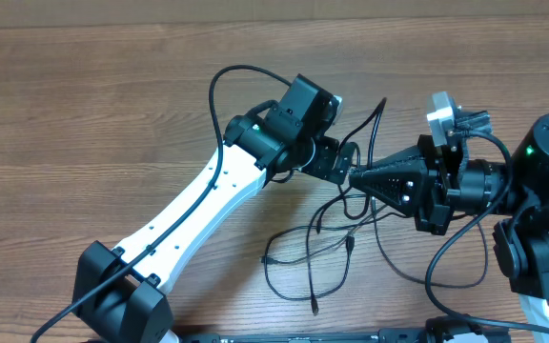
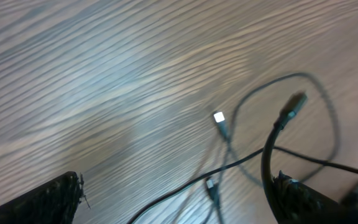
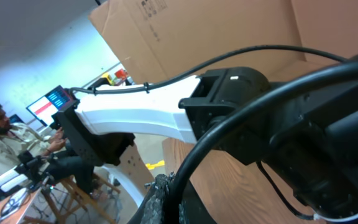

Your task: Untangle cables

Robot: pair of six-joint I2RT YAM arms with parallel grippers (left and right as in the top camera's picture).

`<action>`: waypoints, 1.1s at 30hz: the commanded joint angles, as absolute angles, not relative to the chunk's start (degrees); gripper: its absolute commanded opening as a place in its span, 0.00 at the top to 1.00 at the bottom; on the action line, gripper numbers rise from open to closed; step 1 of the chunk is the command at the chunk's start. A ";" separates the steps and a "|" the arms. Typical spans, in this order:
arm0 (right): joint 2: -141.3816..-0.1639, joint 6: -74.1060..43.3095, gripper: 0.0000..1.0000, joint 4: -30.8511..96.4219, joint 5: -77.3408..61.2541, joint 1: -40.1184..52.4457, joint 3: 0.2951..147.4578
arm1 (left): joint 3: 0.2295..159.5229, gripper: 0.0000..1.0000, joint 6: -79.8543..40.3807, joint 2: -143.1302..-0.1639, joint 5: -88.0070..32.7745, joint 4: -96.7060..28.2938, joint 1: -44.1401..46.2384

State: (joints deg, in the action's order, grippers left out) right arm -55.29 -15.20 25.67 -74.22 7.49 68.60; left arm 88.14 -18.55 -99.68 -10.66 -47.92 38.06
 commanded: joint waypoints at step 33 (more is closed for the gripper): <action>-54.76 -20.21 0.96 20.01 -76.16 7.44 70.59 | 88.86 0.00 -19.73 -100.12 9.63 -64.58 24.64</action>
